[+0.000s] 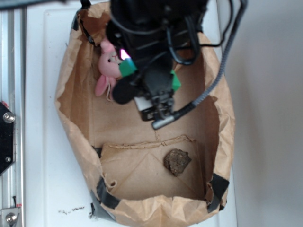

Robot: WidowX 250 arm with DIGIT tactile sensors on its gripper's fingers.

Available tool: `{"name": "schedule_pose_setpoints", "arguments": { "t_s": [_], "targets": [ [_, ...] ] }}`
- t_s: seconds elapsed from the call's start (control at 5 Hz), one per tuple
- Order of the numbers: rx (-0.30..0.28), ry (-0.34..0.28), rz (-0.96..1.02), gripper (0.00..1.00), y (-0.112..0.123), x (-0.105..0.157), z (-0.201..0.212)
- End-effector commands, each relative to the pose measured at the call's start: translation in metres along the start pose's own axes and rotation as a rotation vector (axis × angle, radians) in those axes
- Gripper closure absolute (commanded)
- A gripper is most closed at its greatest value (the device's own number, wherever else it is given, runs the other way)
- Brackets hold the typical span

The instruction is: Grab the green block.

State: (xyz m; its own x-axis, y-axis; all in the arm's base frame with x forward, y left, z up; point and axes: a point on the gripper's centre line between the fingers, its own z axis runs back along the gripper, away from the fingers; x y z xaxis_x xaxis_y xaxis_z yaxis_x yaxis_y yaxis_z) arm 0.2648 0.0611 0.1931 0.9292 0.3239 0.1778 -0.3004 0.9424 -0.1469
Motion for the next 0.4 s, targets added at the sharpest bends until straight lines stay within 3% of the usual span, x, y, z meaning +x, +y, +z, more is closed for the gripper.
{"name": "schedule_pose_setpoints", "arguments": {
  "t_s": [0.0,0.2],
  "targets": [
    [-0.044,-0.066,0.007,1.00,0.0134,-0.0099,0.0201],
    [-0.013,-0.107,0.010,0.50,0.0140,-0.0131,0.0181]
  ]
}}
